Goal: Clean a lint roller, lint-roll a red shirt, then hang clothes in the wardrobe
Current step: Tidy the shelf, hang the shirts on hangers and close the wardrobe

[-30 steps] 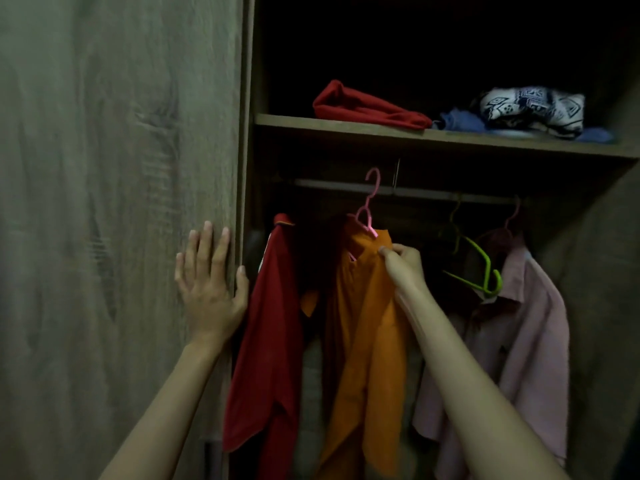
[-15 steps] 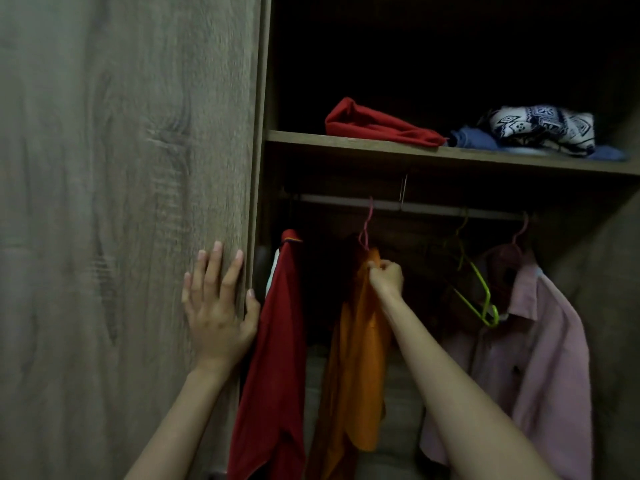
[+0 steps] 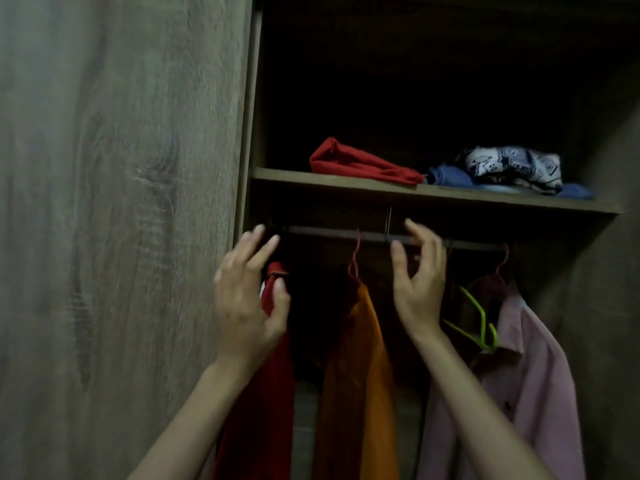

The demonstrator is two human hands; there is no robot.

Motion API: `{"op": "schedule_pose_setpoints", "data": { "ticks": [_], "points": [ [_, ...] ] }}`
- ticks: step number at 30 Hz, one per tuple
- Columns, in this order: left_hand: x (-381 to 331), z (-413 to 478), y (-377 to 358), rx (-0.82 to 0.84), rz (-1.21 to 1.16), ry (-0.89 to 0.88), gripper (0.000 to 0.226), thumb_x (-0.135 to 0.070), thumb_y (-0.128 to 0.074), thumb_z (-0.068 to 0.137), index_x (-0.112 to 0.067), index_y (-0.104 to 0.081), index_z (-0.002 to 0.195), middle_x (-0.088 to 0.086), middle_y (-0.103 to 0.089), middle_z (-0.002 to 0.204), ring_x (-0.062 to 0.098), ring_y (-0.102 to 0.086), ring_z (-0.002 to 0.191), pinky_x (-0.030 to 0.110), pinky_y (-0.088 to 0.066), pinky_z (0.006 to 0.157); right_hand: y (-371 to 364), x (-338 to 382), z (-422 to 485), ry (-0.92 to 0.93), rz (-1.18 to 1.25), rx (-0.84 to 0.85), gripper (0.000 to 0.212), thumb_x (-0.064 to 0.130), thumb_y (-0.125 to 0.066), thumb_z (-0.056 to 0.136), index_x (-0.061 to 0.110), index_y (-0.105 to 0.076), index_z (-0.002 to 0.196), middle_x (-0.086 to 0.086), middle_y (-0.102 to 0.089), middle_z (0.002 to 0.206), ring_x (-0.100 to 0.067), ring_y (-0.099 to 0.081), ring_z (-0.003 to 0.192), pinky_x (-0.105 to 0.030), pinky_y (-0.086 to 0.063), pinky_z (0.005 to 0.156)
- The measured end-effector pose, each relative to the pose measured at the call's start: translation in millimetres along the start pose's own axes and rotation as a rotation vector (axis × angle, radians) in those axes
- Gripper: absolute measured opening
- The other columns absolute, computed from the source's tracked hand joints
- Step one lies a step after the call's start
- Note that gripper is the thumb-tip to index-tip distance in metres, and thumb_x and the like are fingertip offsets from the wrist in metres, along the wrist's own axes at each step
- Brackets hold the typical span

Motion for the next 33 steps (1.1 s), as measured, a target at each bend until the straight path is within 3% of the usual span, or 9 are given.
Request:
{"op": "schedule_pose_setpoints", "data": {
  "ticks": [3, 9, 13, 17, 21, 25, 28, 30, 33],
  "points": [
    [-17.9, 58.2, -26.0, 0.033, -0.122, -0.058, 0.049, -0.021, -0.048, 0.091, -0.015, -0.042, 0.139, 0.005, -0.046, 0.145, 0.017, -0.038, 0.138, 0.046, -0.030, 0.113, 3.9, 21.9, 70.2, 0.118, -0.063, -0.017, 0.044, 0.039, -0.041, 0.097, 0.015, -0.048, 0.133, -0.001, -0.049, 0.129, -0.013, -0.046, 0.120, -0.037, -0.040, 0.103],
    [-4.1, 160.3, -85.5, 0.278, -0.087, -0.014, 0.049, -0.031, -0.041, 0.099, -0.017, -0.038, 0.145, 0.006, -0.048, 0.143, 0.019, -0.044, 0.133, 0.047, -0.035, 0.111, -23.6, 7.4, 146.4, -0.079, -0.452, 0.444, 0.060, 0.056, -0.020, 0.097, 0.025, -0.023, 0.148, -0.011, -0.035, 0.149, -0.029, -0.036, 0.136, -0.053, -0.021, 0.109],
    [19.0, 198.2, -112.6, 0.540, 0.069, 0.202, 0.052, -0.050, -0.028, 0.100, -0.029, -0.028, 0.148, 0.012, -0.045, 0.145, 0.031, -0.047, 0.129, 0.044, -0.038, 0.103, -36.6, -5.4, 159.2, -0.178, -0.714, 0.602, 0.066, 0.061, -0.009, 0.094, 0.025, -0.033, 0.144, -0.017, -0.044, 0.143, -0.032, -0.039, 0.134, -0.054, -0.021, 0.110],
    [27.0, 211.5, -134.8, 0.827, 0.175, 0.396, 0.062, -0.060, -0.022, 0.097, -0.024, -0.032, 0.147, 0.017, -0.048, 0.142, 0.037, -0.047, 0.128, 0.044, -0.037, 0.104, -47.7, -1.8, 167.7, -0.265, -0.841, 0.682, 0.069, 0.059, -0.006, 0.095, 0.019, -0.047, 0.133, -0.017, -0.054, 0.133, -0.034, -0.045, 0.129, -0.053, -0.021, 0.111],
    [26.6, 215.2, -144.5, 0.837, 0.056, 0.343, 0.044, -0.037, -0.044, 0.099, -0.019, -0.044, 0.140, 0.011, -0.054, 0.136, 0.028, -0.053, 0.122, 0.035, -0.040, 0.100, -56.1, 1.0, 166.3, -0.255, -0.722, 0.716, 0.048, 0.049, -0.024, 0.099, 0.022, -0.050, 0.130, -0.011, -0.060, 0.125, -0.032, -0.052, 0.119, -0.049, -0.035, 0.104],
    [26.9, 218.5, -139.3, 0.696, -0.188, 0.329, 0.033, -0.011, -0.051, 0.093, -0.022, -0.061, 0.124, 0.005, -0.065, 0.121, 0.021, -0.059, 0.115, 0.029, -0.044, 0.101, -46.9, 6.5, 165.8, -0.226, -0.407, 0.559, 0.033, 0.023, -0.049, 0.097, 0.020, -0.056, 0.128, -0.006, -0.064, 0.121, -0.025, -0.058, 0.113, -0.028, -0.042, 0.092],
    [9.0, 213.6, -120.7, 0.543, -0.428, 0.317, 0.034, -0.007, -0.051, 0.094, -0.023, -0.063, 0.121, -0.003, -0.065, 0.118, 0.014, -0.059, 0.116, 0.023, -0.045, 0.100, -32.7, 17.7, 157.6, -0.197, -0.088, 0.331, 0.031, 0.007, -0.053, 0.093, 0.014, -0.061, 0.122, -0.005, -0.064, 0.120, -0.020, -0.059, 0.114, -0.014, -0.039, 0.089],
    [-14.5, 204.4, -96.7, 0.414, -0.556, 0.271, 0.032, -0.009, -0.051, 0.096, -0.022, -0.061, 0.124, -0.006, -0.061, 0.121, 0.009, -0.058, 0.116, 0.012, -0.044, 0.092, -16.9, 29.9, 143.5, -0.152, 0.111, 0.180, 0.031, 0.006, -0.053, 0.093, 0.014, -0.062, 0.121, -0.003, -0.063, 0.121, -0.014, -0.058, 0.116, -0.020, -0.042, 0.100],
    [-54.7, 179.4, -54.9, 0.305, -0.721, 0.228, 0.034, -0.012, -0.053, 0.097, -0.023, -0.058, 0.129, -0.006, -0.060, 0.126, 0.000, -0.059, 0.111, 0.011, -0.047, 0.086, 13.6, 54.0, 113.3, -0.054, 0.197, 0.001, 0.030, 0.010, -0.053, 0.094, 0.018, -0.062, 0.122, -0.001, -0.059, 0.125, -0.009, -0.052, 0.121, -0.030, -0.040, 0.107]
  ]
}}
Point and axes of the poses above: each hand's wrist, its own z-axis towards the middle knuckle, its own y-axis out of the back of the hand, x = y × z, the point moved 3 cm from there along z, towards the middle knuckle
